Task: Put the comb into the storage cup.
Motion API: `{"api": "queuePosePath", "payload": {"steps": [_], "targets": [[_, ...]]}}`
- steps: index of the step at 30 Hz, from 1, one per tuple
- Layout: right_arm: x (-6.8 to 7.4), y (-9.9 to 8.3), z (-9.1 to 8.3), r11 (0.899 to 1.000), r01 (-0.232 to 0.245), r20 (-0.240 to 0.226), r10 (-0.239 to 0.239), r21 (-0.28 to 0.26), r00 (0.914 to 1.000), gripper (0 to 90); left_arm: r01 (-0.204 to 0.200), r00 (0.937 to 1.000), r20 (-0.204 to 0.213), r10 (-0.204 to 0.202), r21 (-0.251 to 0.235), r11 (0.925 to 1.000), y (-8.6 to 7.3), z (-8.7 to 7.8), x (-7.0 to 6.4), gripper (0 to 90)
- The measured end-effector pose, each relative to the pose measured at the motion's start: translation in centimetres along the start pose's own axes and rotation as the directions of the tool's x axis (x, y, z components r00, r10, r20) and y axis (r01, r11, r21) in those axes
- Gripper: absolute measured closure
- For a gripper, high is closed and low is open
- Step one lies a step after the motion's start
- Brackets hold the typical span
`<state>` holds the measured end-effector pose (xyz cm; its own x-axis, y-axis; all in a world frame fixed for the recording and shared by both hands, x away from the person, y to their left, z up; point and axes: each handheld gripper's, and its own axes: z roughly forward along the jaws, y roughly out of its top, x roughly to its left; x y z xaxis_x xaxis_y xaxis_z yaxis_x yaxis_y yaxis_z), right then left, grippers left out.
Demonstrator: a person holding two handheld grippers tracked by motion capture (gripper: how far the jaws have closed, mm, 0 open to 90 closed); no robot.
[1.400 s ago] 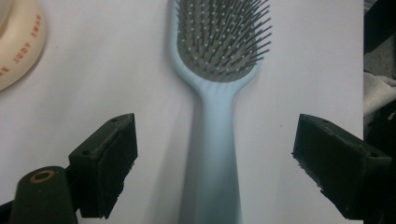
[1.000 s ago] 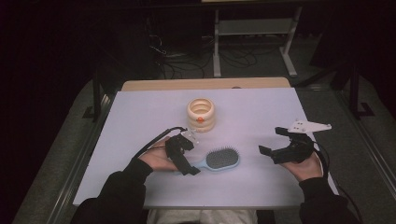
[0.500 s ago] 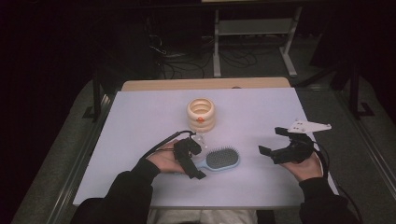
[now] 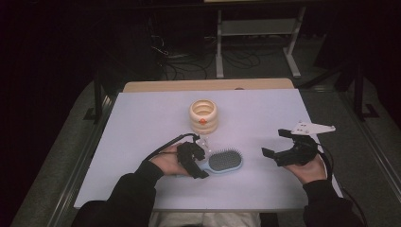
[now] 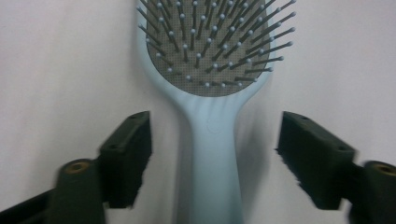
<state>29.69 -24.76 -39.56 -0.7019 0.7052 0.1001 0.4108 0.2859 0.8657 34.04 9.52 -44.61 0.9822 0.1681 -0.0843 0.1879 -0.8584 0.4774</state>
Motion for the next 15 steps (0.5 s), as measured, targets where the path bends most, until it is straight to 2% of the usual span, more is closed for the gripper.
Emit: {"api": "queuePosePath", "payload": {"steps": [4, 7, 11, 15], "targets": [[0.0, 0.0, -0.01, 1.0, 0.001, 0.001, -0.001, -0.001, 1.0, 0.0, -0.015, 0.9999, -0.006, 0.015, -0.006, 0.9999, 0.04, -0.02, -0.11, 42.6], [0.0, -0.01, 0.01, 1.0, -0.001, 0.0, 0.001, 0.002, 1.0, 0.0, -0.029, 0.9992, -0.026, 0.029, -0.005, 0.9996, 0.02, -0.04, -0.26, 48.1], [-0.01, 0.0, -0.02, 1.0, -0.001, 0.0, 0.001, -0.002, 1.0, 0.0, -0.045, 0.998, -0.043, 0.045, -0.006, 0.999, -0.07, -0.11, -0.32, 60.1], [-0.01, 0.0, -0.01, 1.0, 0.0, 0.001, 0.0, -0.001, 1.0, 0.0, -0.056, 0.9968, -0.058, 0.056, 0.0, 0.9984, -0.11, -0.14, -0.35, 67.1]]}}
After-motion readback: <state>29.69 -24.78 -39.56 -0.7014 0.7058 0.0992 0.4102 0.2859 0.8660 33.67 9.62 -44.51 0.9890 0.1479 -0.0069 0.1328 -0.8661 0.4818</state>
